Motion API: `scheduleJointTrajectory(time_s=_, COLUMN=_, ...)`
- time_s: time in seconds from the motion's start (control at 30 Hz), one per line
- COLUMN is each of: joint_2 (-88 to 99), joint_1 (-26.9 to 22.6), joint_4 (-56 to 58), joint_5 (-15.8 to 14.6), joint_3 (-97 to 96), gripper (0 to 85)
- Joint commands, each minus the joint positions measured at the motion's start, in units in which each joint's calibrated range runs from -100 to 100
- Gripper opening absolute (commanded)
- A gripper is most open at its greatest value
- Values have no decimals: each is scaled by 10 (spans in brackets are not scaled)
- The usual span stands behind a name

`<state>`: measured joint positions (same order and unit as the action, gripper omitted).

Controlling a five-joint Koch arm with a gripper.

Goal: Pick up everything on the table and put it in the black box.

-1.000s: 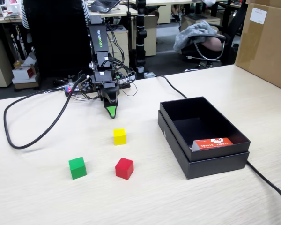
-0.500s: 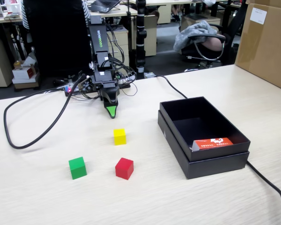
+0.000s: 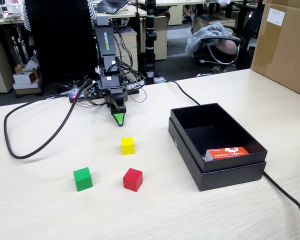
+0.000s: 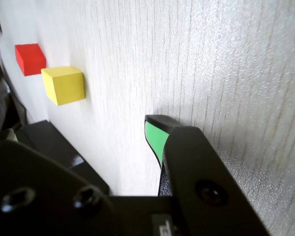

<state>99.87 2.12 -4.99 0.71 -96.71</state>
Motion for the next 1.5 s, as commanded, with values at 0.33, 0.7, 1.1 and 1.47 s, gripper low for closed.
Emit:
scheduleJointTrajectory(time_s=0.33, joint_2=1, joint_1=0, joint_4=37, joint_5=1, joint_3=-6, gripper=504)
scheduleJointTrajectory(time_s=0.7, joint_2=1, joint_1=0, joint_4=36, joint_5=1, joint_3=-4, gripper=508)
scheduleJointTrajectory(time_s=1.1, joint_2=-10, joint_1=-3, joint_4=215, joint_5=-33, joint_3=149, gripper=500)
scheduleJointTrajectory(time_s=1.47, joint_2=-198, joint_1=-15, joint_4=458, joint_5=-69, joint_3=511, gripper=476)
